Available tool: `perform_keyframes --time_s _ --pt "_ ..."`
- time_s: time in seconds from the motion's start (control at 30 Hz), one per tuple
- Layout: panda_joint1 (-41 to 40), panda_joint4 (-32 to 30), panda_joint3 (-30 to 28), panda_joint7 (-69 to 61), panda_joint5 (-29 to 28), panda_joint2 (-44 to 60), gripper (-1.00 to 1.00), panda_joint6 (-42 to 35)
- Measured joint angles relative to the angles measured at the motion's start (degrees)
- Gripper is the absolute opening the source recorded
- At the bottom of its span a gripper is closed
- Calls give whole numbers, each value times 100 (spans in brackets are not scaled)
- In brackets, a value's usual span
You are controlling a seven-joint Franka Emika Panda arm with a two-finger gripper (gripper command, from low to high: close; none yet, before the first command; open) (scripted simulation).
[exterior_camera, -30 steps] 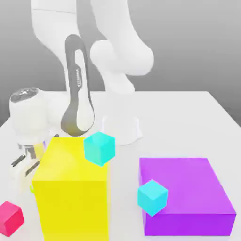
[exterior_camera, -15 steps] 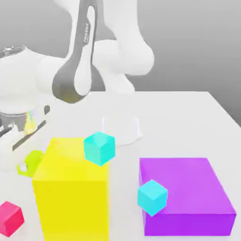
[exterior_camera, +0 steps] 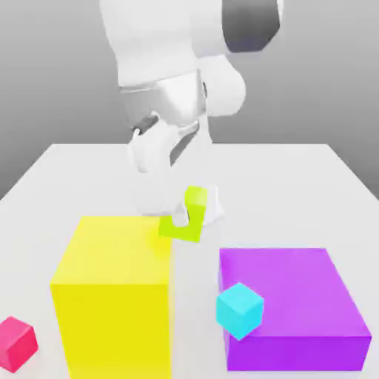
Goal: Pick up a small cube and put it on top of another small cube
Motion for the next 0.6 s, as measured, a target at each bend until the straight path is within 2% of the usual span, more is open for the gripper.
perform_keyframes --time_s 0.3,0.5,0.53,0.6 --pt "192 -333 724 1688 -832 318 -100 496" --pt "103 -576 848 2315 -1570 1112 -100 1450" --pt "109 -611 839 2381 -1657 1248 100 1608" --pt "103 -611 839 2381 -1657 1248 100 1608"
